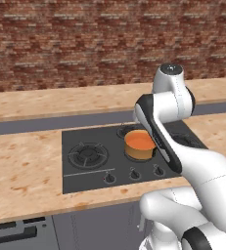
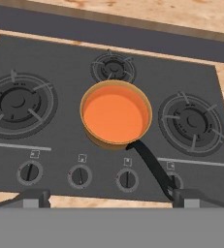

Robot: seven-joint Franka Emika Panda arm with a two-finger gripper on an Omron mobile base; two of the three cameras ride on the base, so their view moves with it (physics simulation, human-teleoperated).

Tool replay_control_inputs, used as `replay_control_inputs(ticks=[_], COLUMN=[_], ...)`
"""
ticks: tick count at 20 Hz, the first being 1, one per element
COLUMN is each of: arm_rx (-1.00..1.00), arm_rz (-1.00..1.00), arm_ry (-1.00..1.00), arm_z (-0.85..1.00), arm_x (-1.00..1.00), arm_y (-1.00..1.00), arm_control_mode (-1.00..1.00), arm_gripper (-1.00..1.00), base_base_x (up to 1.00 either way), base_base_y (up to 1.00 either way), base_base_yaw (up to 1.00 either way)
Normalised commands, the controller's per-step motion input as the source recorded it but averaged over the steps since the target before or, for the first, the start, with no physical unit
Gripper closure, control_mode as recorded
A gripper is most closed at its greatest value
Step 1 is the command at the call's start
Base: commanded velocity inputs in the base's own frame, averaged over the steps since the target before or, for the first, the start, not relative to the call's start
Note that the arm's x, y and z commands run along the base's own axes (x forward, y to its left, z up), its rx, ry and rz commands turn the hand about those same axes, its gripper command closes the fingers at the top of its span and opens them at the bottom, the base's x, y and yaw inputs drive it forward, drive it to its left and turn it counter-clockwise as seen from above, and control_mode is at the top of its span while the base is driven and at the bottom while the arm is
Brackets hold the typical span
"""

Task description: Wait until the marinara sauce is simmered to a deep red color and then turn off the stove.

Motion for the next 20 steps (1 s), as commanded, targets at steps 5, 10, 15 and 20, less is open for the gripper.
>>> replay_control_inputs(ticks=[5, 10, 15, 20], arm_rx=[0.0, 0.0, 0.0, 0.0], arm_rz=[0.0, 0.0, 0.0, 0.0], arm_ry=[0.0, 0.0, 0.0, 0.0], arm_z=[0.0, 0.0, 0.0, 0.0], arm_x=[0.0, 0.0, 0.0, 0.0], arm_y=[0.0, 0.0, 0.0, 0.0], arm_control_mode=[-1.0, -1.0, -1.0, -1.0], arm_gripper=[-1.0, -1.0, -1.0, -1.0], base_base_x=[0.0, 0.0, 0.0, 0.0], base_base_y=[0.0, 0.0, 0.0, 0.0], base_base_yaw=[0.0, 0.0, 0.0, 0.0])
